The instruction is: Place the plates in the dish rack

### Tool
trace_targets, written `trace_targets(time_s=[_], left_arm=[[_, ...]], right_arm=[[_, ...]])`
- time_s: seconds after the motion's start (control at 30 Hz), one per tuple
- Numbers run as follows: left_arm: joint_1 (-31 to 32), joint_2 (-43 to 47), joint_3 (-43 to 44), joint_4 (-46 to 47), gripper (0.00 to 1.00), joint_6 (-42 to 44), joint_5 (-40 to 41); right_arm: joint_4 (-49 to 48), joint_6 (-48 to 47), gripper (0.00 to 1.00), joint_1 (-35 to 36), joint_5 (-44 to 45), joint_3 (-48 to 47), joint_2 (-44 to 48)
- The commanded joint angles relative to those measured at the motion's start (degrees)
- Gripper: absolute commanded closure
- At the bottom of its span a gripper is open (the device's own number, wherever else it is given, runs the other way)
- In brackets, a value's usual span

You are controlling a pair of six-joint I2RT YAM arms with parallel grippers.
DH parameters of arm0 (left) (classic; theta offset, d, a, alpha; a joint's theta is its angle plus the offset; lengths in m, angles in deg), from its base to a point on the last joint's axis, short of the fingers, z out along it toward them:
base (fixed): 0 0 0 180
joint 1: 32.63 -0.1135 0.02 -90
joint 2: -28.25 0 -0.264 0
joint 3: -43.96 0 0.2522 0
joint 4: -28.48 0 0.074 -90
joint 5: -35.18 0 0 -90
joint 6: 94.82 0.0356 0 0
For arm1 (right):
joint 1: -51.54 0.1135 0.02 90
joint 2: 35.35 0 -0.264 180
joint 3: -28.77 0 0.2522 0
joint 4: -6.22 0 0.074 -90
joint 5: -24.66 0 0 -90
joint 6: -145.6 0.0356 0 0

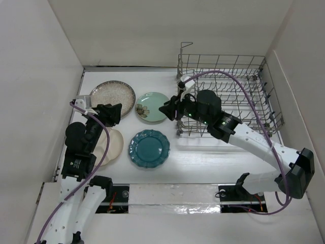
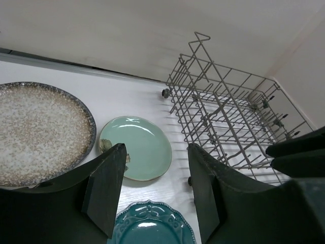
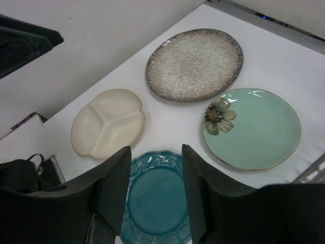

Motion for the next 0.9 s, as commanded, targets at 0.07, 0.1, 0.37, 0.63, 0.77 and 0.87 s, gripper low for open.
trace_targets(time_s=[0.07, 0.1, 0.37, 0.63, 0.77, 0.87], left_arm=[[0.02, 1.62, -0.22, 2.14, 0.52, 1.48, -0.25], [0.02, 1.80, -0.31, 2.75, 0.53, 1.66, -0.94], [0.02, 2.15, -0.93, 3.98, 1.00, 1.66, -3.06], [0.02, 1.62, -0.58, 3.37, 1.00, 1.57, -3.15], [0.02, 2.06, -0.75, 3.19, 0.93, 1.57, -3.59], [0.02, 1.89, -0.75, 3.19, 0.79, 1.57, -3.85]], right_arm=[[-2.72, -0.26, 1.00, 2.50, -0.84, 1.78, 3.68], [-1.67, -0.26, 1.00, 2.51, -0.75, 3.09, 4.29], [2.54, 7.64, 1.00, 7.77, 6.26, 17.77, 17.02], [-0.77, 32.41, 1.00, 11.56, 12.95, 36.92, 23.54], [-6.05, 40.16, 0.86, 11.56, 14.27, 43.61, 21.18], [-15.00, 45.08, 0.65, 11.56, 13.49, 48.18, 17.94]])
